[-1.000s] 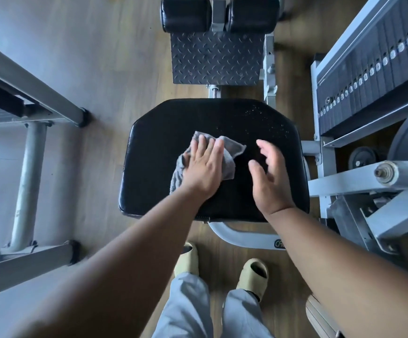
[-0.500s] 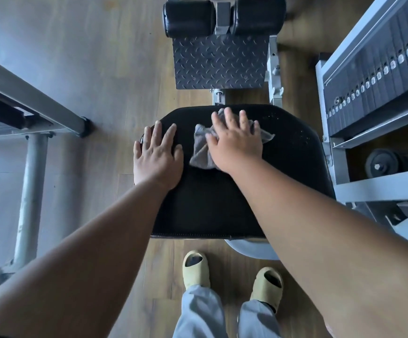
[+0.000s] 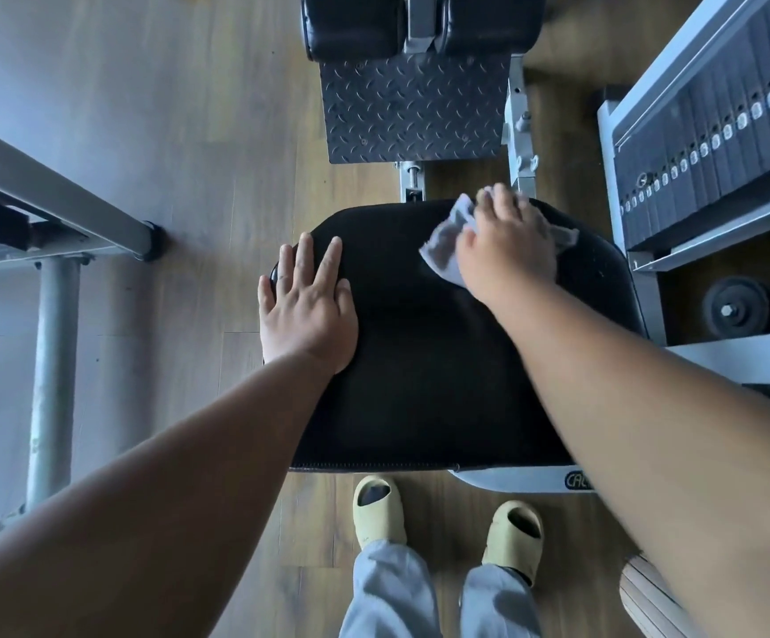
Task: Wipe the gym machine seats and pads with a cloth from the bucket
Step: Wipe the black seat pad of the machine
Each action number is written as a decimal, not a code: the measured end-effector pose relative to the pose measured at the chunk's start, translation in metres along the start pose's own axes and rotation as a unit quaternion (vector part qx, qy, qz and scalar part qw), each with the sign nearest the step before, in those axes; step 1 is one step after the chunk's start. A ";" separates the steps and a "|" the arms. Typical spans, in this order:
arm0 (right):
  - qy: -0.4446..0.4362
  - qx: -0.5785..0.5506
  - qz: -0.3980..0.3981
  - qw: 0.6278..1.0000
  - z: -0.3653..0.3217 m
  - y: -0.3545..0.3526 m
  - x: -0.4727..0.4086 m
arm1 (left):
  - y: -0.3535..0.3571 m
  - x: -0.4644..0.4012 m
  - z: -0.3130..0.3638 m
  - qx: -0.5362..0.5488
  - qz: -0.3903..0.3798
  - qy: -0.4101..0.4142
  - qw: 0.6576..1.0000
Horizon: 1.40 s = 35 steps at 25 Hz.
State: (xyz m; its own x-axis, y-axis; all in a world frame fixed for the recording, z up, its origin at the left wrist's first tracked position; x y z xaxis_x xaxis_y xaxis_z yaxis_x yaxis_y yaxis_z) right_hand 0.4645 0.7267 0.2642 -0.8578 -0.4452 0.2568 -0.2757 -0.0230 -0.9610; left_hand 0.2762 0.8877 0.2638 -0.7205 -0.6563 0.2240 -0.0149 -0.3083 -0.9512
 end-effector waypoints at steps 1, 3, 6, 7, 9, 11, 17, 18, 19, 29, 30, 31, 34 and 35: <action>0.004 0.003 -0.009 1.000 -0.027 -0.001 -0.015 | 0.001 0.000 0.001 0.000 -0.001 -0.002 1.000; -0.113 0.012 -0.025 0.993 -0.099 0.005 -0.017 | 0.002 0.000 -0.001 0.001 -0.002 -0.008 1.000; -0.298 -0.001 -0.071 0.952 -0.117 0.014 0.013 | 0.002 -0.002 -0.003 0.010 -0.001 -0.020 1.000; -0.307 -0.002 -0.070 0.949 -0.098 0.013 0.013 | 0.002 -0.002 -0.003 0.009 -0.001 -0.021 1.000; -0.235 0.007 -0.042 0.971 -0.054 0.006 0.001 | 0.003 -0.002 -0.003 0.006 0.000 -0.019 1.000; -0.100 0.013 -0.023 0.995 -0.036 0.005 -0.015 | 0.003 -0.004 -0.003 0.007 0.002 -0.016 1.000; -0.267 0.011 -0.069 0.961 -0.093 0.009 0.012 | 0.002 -0.005 -0.003 0.002 0.013 -0.017 1.000; -0.272 0.006 -0.074 0.960 -0.074 0.006 0.009 | 0.002 -0.006 -0.003 0.001 0.012 -0.015 1.000; -0.254 0.006 -0.068 0.965 -0.051 0.004 0.006 | 0.002 -0.006 -0.003 0.001 0.011 -0.013 1.000; 0.046 -0.029 0.006 0.998 0.104 -0.008 0.062 | 0.000 -0.005 -0.001 -0.001 0.014 -0.007 1.000; 0.072 -0.036 0.003 0.997 0.107 -0.006 0.074 | 0.000 -0.006 -0.001 0.001 0.015 -0.007 1.000; 0.098 -0.038 -0.004 0.994 0.108 -0.004 0.087 | 0.000 -0.006 -0.002 0.003 0.013 -0.007 1.000; 0.160 -0.020 -0.020 0.987 0.103 -0.004 0.092 | 0.001 -0.006 -0.002 0.005 0.011 -0.007 1.000; 0.170 -0.012 -0.021 0.985 0.095 -0.006 0.081 | 0.001 -0.005 -0.002 0.005 0.013 -0.006 1.000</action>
State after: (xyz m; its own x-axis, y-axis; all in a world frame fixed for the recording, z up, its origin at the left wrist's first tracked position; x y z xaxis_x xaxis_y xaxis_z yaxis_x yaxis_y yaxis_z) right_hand 0.4378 0.6055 0.2810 -0.9401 -0.1185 0.3195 -0.3204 -0.0120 -0.9472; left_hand 0.2790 0.8921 0.2614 -0.7116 -0.6728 0.2027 0.0099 -0.2980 -0.9545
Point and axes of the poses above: each hand's wrist, its own x-axis away from the middle knuckle, its own y-axis out of the palm, z = x × y, the point moved 6 cm from there along -x, towards the middle knuckle
